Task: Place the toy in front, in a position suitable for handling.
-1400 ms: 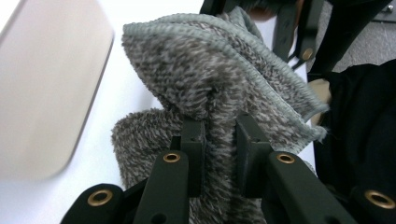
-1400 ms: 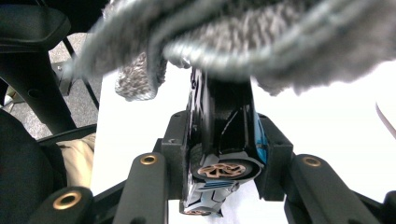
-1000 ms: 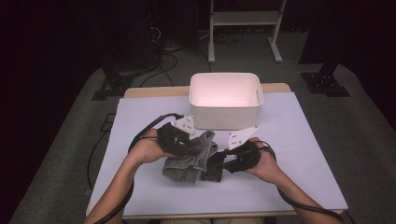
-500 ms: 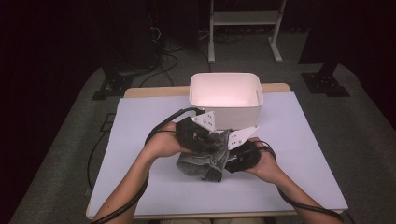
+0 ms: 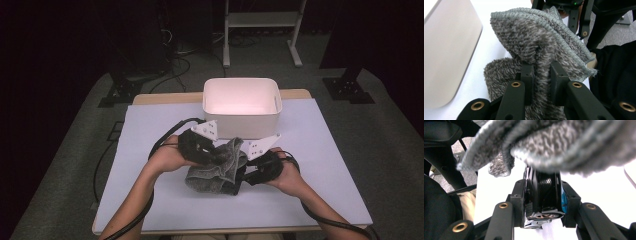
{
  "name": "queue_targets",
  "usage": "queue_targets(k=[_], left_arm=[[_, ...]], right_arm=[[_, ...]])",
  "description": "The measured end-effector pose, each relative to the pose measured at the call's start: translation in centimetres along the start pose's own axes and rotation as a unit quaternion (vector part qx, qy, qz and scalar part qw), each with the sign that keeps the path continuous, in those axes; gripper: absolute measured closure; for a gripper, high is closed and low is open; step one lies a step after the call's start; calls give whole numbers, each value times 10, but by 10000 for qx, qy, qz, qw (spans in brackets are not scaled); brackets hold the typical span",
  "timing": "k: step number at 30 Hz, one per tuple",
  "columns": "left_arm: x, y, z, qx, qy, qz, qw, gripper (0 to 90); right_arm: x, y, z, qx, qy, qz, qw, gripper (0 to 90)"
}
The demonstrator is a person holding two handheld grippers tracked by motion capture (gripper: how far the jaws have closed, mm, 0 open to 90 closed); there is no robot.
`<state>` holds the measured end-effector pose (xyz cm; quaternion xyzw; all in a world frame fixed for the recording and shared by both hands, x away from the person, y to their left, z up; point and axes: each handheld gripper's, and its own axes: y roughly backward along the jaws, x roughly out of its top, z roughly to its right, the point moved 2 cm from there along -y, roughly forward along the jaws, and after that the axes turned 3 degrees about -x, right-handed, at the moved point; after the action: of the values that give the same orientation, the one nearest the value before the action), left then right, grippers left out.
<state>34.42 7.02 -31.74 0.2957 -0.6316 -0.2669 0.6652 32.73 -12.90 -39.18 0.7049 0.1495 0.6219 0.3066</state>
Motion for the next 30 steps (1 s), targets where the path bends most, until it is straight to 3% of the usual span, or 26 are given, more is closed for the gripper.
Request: queue_targets(k=[6, 14, 23, 30], left_arm=[[-12, -3, -3, -49, 149, 42, 9999, 761], [-18, -7, -4, -95, 188, -15, 9998, 757], [-18, -21, -3, -179, 145, -105, 9997, 761], [-9, -34, -2, -280, 69, -96, 9995, 761]], right_arm=[[-1, 2, 0, 2, 29, -85, 10000, 615], [-4, 5, 1, 23, 0, -127, 9999, 616], [-11, 12, 2, 18, -27, -257, 9997, 616], [-12, 14, 1, 4, -20, -429, 9991, 608]])
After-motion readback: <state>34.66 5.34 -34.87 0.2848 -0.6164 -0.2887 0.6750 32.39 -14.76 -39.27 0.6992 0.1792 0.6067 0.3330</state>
